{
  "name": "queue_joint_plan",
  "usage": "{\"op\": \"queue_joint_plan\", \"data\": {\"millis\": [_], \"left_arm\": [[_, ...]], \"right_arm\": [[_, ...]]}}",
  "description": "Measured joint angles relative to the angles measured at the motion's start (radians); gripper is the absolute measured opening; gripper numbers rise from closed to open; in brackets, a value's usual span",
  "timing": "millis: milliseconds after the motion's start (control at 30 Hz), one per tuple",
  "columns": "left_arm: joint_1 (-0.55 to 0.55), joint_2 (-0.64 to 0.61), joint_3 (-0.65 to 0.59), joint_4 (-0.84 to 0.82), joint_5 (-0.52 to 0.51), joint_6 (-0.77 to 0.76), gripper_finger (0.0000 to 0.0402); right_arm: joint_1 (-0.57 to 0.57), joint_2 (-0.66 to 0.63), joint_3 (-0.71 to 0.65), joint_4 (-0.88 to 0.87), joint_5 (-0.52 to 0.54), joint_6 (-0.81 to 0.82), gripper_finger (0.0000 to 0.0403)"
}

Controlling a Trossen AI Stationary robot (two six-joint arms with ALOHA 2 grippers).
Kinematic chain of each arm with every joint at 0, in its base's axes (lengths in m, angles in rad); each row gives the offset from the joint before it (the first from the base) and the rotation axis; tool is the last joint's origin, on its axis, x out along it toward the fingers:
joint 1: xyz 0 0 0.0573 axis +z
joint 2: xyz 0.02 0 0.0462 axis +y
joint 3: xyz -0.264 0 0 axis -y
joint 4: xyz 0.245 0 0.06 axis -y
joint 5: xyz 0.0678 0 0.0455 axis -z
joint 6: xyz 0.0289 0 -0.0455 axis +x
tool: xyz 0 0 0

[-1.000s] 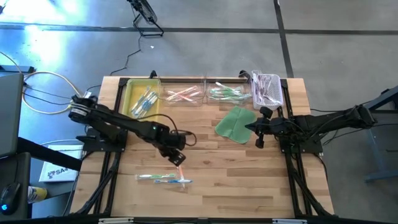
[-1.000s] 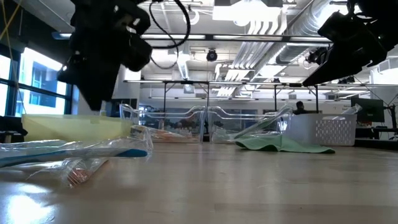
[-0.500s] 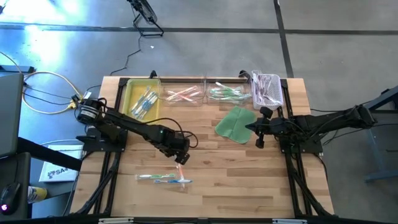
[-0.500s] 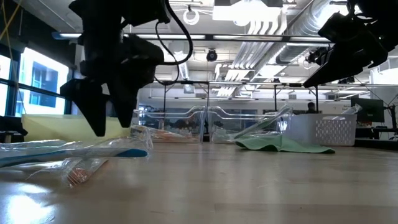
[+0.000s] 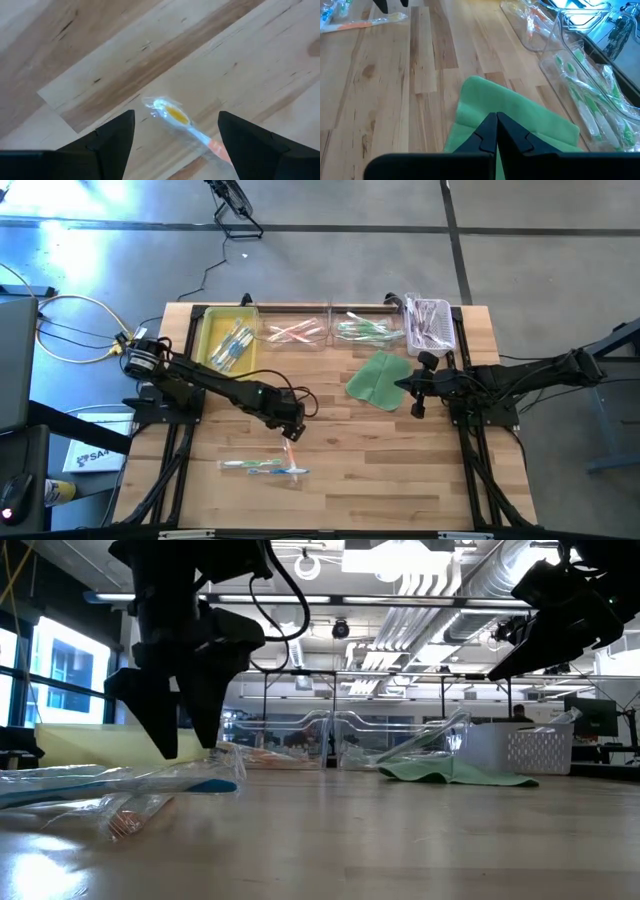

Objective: Pick & Place Toothbrushes
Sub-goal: Put the orange toothbrush into the left transparent bin

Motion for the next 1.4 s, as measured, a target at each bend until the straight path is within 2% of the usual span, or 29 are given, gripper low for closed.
{"op": "queue_joint_plan", "data": {"millis": [333,967,1067,1400], "left_arm": [[0.000,0.102,0.003,0.025,0.015,0.003,0.0281],[0.000,0.101,-0.001,0.057,0.023,-0.003,0.0278],[0.000,0.102,-0.001,0.058,0.022,-0.003,0.0260],[0.000,0.103,-0.001,0.055,0.018,0.000,0.0164]], "right_arm": [[0.000,0.000,0.000,-0.005,0.000,0.000,0.0002],[0.000,0.000,0.000,-0.007,0.001,0.000,0.0002],[0.000,0.000,0.000,-0.007,0.001,0.000,0.0002],[0.000,0.000,0.000,-0.007,0.001,0.000,0.0002]]}}
